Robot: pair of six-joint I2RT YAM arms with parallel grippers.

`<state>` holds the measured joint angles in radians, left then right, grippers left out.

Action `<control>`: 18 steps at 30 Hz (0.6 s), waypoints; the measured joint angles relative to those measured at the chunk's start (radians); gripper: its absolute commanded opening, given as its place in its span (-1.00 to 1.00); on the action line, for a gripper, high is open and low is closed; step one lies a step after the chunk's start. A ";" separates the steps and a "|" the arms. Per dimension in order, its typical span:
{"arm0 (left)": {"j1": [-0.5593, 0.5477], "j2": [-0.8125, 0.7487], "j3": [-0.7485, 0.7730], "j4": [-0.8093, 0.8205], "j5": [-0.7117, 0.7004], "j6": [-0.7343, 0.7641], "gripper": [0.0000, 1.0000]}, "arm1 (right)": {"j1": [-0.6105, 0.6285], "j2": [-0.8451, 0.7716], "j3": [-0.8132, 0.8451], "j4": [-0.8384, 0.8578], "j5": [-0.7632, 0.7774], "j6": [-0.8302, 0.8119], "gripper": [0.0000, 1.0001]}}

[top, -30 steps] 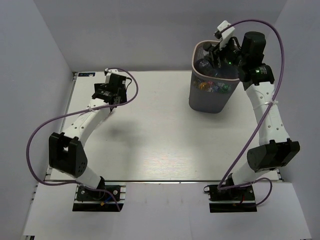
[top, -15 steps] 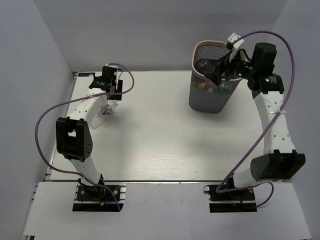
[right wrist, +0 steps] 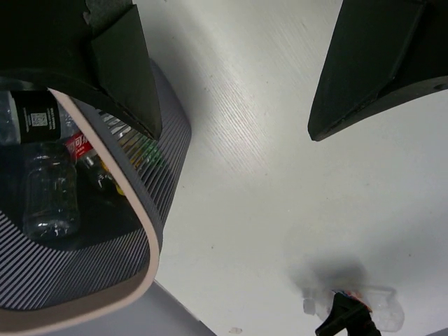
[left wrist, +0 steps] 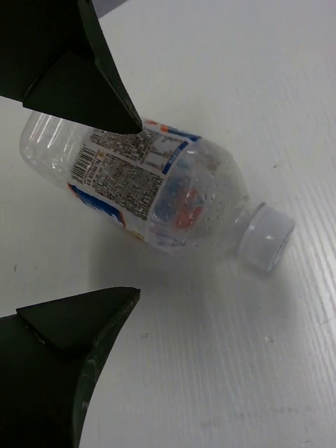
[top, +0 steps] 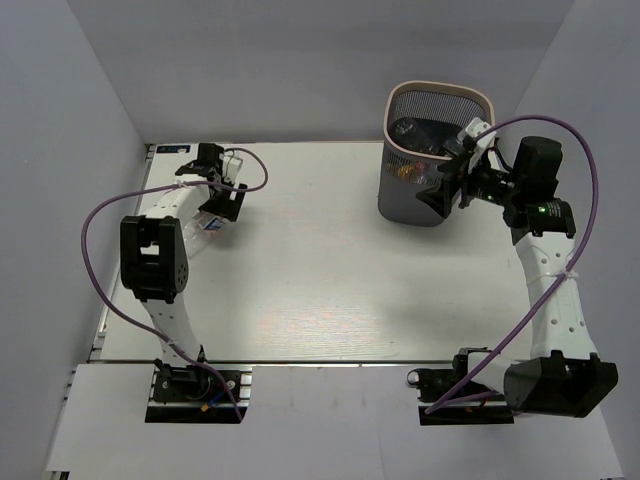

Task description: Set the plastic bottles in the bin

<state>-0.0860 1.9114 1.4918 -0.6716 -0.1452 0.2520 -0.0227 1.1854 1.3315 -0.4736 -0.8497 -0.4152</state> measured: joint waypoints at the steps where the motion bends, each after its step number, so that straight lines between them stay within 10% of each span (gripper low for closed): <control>1: 0.002 0.009 0.000 -0.004 0.008 0.007 1.00 | -0.005 -0.005 -0.013 0.000 -0.002 0.003 0.81; 8: 0.033 0.077 -0.025 -0.011 0.031 0.024 0.92 | -0.017 -0.053 -0.083 0.001 -0.021 0.018 0.81; 15: 0.049 0.105 -0.008 -0.028 0.077 0.011 -0.34 | -0.017 -0.142 -0.161 -0.005 -0.045 0.023 0.76; 16: 0.046 0.105 -0.006 -0.034 0.091 0.008 -0.75 | -0.017 -0.152 -0.170 -0.007 -0.047 0.020 0.72; 18: 0.037 0.104 0.007 -0.050 0.134 -0.008 -1.00 | -0.017 -0.167 -0.179 -0.024 -0.050 0.004 0.26</control>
<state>-0.0486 2.0155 1.4990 -0.7219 -0.0109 0.2436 -0.0399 1.0183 1.1530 -0.4973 -0.9001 -0.4114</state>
